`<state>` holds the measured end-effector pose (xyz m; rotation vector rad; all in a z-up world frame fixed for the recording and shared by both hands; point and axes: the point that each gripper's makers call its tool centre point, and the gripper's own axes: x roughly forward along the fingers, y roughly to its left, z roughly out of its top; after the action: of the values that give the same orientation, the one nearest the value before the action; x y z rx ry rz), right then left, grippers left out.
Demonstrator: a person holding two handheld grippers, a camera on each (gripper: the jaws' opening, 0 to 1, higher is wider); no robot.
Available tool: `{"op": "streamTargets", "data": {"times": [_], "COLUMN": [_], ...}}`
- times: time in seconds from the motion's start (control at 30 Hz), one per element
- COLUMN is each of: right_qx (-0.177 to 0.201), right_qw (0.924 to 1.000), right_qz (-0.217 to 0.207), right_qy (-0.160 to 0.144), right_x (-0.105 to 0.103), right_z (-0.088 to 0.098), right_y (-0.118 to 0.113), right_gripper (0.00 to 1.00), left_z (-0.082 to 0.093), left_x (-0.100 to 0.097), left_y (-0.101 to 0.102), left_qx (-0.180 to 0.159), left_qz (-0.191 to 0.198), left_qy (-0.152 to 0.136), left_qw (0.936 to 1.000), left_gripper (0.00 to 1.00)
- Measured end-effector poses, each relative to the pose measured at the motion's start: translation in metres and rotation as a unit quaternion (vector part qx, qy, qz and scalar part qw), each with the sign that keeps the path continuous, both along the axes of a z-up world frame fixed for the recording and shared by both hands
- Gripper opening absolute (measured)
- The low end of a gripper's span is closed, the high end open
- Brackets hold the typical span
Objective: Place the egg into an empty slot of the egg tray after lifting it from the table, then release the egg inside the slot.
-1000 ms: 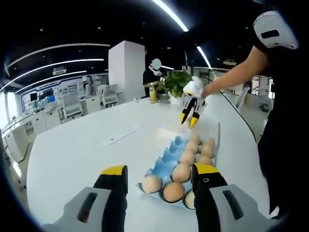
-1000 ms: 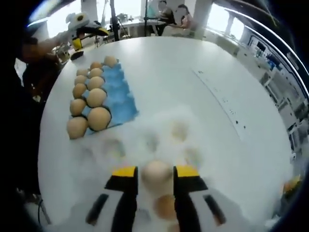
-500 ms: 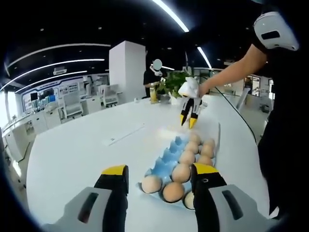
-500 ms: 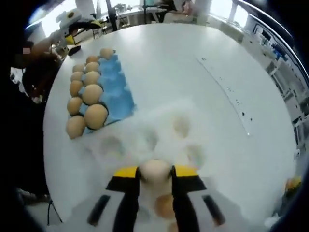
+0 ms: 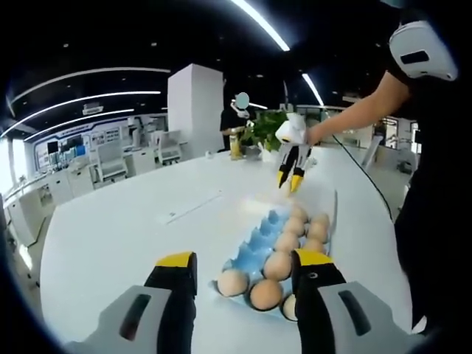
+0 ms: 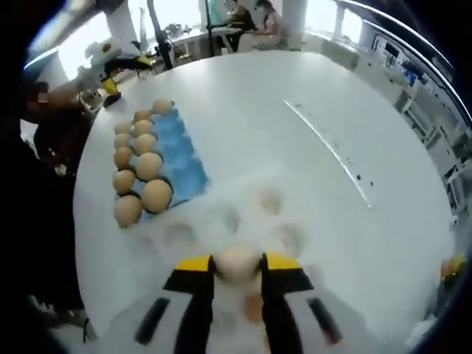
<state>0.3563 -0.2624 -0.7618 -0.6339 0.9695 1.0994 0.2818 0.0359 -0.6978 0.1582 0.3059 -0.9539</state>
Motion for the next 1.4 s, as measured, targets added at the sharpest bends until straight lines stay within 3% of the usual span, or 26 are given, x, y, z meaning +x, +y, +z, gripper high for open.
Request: {"op": "streamTargets", "data": {"times": [0.67,1.4], "right_qx": [-0.010,0.016], "right_qw": [0.9993,0.9948], "right_qz": [0.036,0.100], "right_qy": [-0.003,-0.007], "right_x": [-0.010,-0.010], "right_z": [0.006,0.012], "right_y": [0.011,0.074], "right_gripper": [0.24,0.24], "left_z": [0.002,0.001], "left_x": [0.001,0.001], "left_y": [-0.001,0.005], "left_qx": [-0.001,-0.002], "left_qz": [0.000,0.004], "left_qy": [-0.005,-0.007], "left_qw": [1.0000,1.0000], "left_gripper": [0.54,0.53]}}
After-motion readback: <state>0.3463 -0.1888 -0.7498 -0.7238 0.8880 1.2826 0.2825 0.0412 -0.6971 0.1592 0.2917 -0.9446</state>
